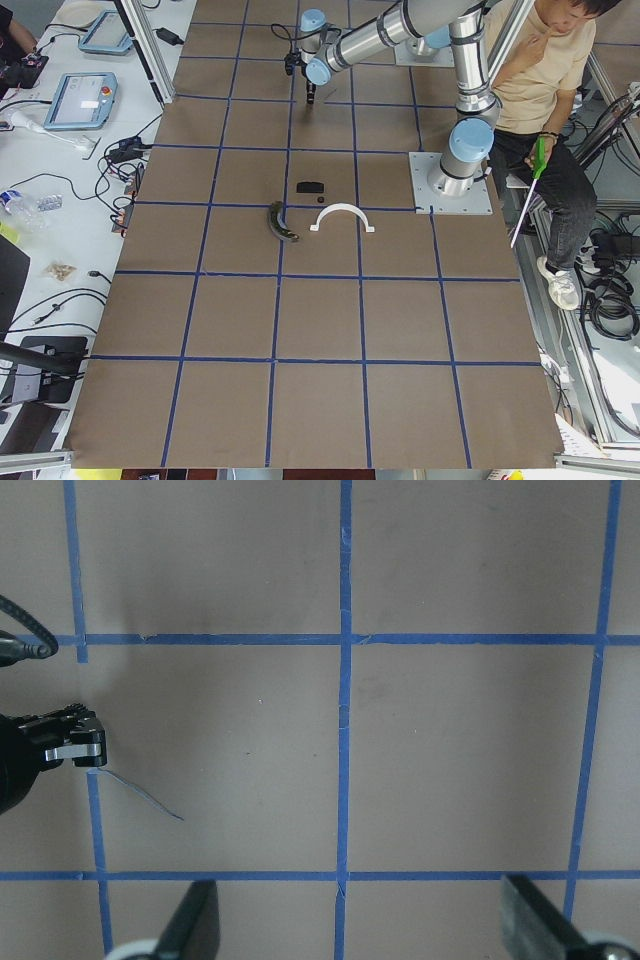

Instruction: Place bearing gear from tray to pile

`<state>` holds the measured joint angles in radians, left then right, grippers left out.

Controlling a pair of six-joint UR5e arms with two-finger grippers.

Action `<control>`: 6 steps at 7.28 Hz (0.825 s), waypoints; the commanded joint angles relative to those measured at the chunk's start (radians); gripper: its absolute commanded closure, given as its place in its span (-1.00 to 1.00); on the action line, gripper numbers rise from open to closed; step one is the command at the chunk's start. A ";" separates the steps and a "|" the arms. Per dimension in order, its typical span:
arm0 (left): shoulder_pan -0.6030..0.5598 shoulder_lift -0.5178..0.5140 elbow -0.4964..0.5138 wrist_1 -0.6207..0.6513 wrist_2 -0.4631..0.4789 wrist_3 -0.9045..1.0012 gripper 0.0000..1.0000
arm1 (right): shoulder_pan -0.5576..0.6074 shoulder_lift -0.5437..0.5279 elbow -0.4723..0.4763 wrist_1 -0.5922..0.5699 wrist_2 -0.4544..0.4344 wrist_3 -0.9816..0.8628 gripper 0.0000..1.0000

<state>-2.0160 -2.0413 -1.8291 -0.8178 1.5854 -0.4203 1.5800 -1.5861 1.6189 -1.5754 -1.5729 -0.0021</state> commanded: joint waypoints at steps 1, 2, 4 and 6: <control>0.035 0.047 -0.001 -0.091 -0.007 0.027 1.00 | 0.000 0.000 0.001 0.000 0.001 0.001 -1.00; 0.064 0.085 -0.006 -0.178 -0.001 0.090 1.00 | 0.000 0.000 0.000 0.000 -0.001 0.001 -1.00; 0.173 0.194 -0.108 -0.232 0.077 0.359 1.00 | 0.000 0.000 0.000 0.000 -0.001 -0.001 -1.00; 0.381 0.285 -0.220 -0.235 0.085 0.670 1.00 | 0.000 0.000 -0.001 0.000 -0.001 -0.001 -1.00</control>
<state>-1.7615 -1.8106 -1.9824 -1.0464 1.6578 0.0461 1.5793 -1.5861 1.6185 -1.5754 -1.5739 -0.0022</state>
